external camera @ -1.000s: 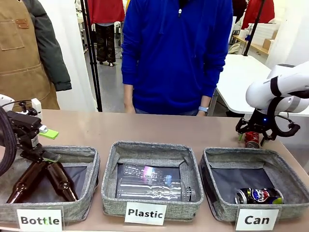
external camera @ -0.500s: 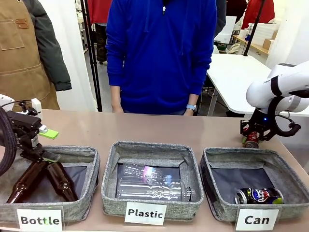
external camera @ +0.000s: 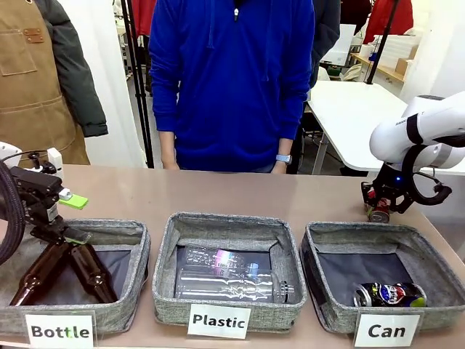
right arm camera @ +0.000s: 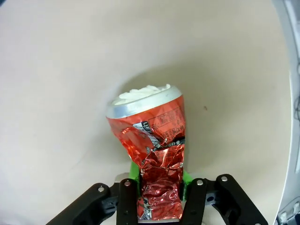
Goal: Sort the can waste into the basket.
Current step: Pick up the can waste from the table and place it in the right Fabric basket.
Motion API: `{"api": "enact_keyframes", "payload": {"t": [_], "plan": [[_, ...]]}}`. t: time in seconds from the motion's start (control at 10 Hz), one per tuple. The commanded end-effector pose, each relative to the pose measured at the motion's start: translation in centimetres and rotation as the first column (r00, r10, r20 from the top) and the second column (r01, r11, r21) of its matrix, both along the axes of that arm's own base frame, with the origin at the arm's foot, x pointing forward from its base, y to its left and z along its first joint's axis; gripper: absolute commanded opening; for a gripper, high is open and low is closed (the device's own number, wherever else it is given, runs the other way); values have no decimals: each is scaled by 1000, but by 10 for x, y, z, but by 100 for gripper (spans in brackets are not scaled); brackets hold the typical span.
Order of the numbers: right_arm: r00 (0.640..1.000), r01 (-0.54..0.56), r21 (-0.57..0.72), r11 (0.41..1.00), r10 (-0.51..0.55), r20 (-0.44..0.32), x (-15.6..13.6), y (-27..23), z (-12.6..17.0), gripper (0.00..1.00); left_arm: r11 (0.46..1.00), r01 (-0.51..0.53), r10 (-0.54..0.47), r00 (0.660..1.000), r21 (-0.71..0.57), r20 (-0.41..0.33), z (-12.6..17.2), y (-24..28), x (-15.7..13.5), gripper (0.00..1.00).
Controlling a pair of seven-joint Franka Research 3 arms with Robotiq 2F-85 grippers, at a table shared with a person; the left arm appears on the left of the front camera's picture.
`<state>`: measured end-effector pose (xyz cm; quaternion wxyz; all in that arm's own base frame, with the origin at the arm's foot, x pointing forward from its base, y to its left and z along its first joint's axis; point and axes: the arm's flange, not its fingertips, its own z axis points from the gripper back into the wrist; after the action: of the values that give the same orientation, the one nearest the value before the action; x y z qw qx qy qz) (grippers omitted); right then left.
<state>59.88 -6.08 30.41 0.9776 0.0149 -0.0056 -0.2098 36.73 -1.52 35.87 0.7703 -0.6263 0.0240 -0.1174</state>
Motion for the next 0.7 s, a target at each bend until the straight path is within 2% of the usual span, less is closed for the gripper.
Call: {"api": "enact_keyframes", "payload": {"t": [0.0,0.1,0.2,0.3,0.4,0.5,0.6], "plan": [[999,25,18,1000,-25,29,1,2,11,0,1000,11,-11,1000,-6,1,4,4,-2,100],[999,9,32,999,-10,37,-1,1,20,0,1000,11,-11,1000,-6,1,4,4,-2,100],[997,-38,63,997,33,75,-5,-6,40,0,1000,11,-11,1000,-6,1,4,4,-2,100],[986,-112,77,991,102,131,-20,-11,74,0,1000,11,-11,1000,-6,1,4,4,-2,100],[953,-237,47,970,223,203,-46,-12,114,0,1000,11,-11,1000,-6,1,4,4,-2,100],[881,-418,19,908,399,255,-75,-5,143,0,1000,11,-11,1000,-6,1,4,4,-2,100],[743,-633,-8,774,610,276,-104,4,162,0,1000,11,-11,1000,-6,1,4,4,-2,100]]}}
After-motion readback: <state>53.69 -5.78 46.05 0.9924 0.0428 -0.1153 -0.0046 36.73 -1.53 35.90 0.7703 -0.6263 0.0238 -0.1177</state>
